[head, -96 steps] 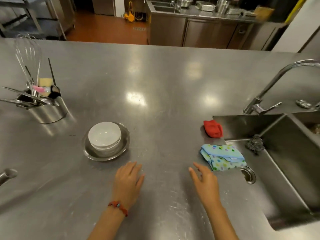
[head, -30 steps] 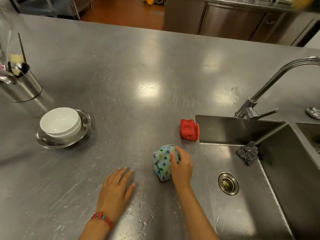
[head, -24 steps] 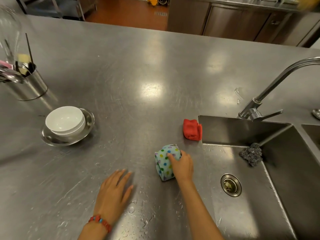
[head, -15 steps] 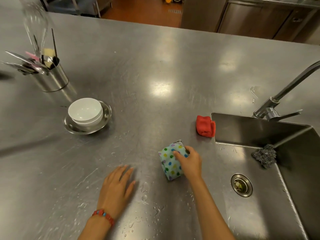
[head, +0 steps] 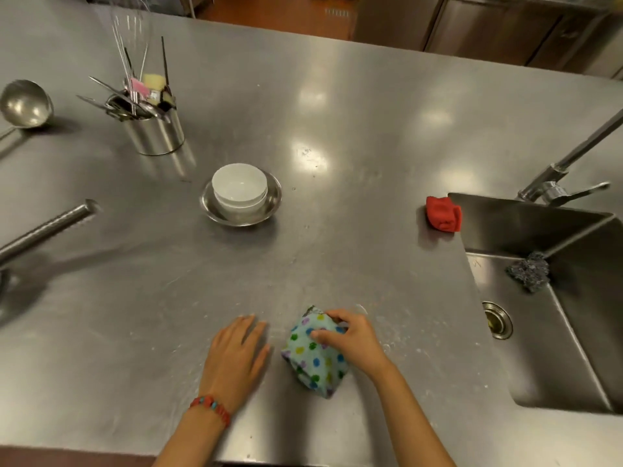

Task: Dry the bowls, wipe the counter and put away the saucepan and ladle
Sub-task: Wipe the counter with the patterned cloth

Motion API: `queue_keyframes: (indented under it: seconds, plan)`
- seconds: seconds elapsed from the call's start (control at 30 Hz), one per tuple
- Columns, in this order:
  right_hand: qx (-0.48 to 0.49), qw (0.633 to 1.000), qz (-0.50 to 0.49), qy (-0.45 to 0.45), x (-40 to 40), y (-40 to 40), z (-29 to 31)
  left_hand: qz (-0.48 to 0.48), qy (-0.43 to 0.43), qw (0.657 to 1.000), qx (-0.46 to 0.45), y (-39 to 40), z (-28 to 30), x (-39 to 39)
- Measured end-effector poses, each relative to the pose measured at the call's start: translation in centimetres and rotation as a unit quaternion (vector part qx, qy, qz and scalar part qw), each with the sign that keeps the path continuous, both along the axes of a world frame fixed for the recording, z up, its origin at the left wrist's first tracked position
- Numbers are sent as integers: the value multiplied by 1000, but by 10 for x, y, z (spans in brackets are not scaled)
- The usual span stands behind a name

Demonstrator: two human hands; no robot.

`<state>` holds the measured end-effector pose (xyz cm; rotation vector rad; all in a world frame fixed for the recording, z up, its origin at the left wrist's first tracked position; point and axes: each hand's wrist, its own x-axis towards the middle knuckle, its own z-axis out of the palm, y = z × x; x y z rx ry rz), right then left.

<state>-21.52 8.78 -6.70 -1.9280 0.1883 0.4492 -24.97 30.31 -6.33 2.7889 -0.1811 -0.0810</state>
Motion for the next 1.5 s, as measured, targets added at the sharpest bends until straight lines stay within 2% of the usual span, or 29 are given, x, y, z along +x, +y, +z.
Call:
queue_keyframes:
  seconds: [0.1,0.2,0.3,0.37,0.5,0.6,0.77,0.9,1.17,1.3,1.33,1.5]
  plan:
    - [-21,1000,-7,-7,-18,26,-4,-18,15,1000,-3,27,-3,-13]
    - [-138,989,1,-47,-29,40,-7,-33,20,999,-2,47,-7,-21]
    - [-250,952,-30,-174,-42,47,-8,-36,17,999,-3,58,-9,-23]
    - [-282,926,-25,-249,-49,52,-12,-30,16,999,-9,61,-11,-24]
    - [-362,907,87,-198,-55,67,-31,-17,14,999,-25,63,-12,-22]
    - [-434,875,85,-194,-52,73,-43,-4,6,999,-34,63,-10,-21]
    - [-416,889,36,-185,-3,64,-49,14,4,999,-41,64,-10,-21]
    - [-413,892,40,-181,23,61,-46,19,-3,999,-36,63,-10,-21]
    - [-424,865,113,-242,-89,49,-58,-25,18,999,-22,38,-11,-19]
    - [-444,840,150,-272,-86,16,-60,-50,19,998,-25,16,-13,-14]
    - [-452,841,144,-262,-74,6,-57,-57,19,998,-24,12,-13,-13]
    - [-435,886,0,-160,14,-53,-45,-79,15,997,-14,-9,-16,-16]
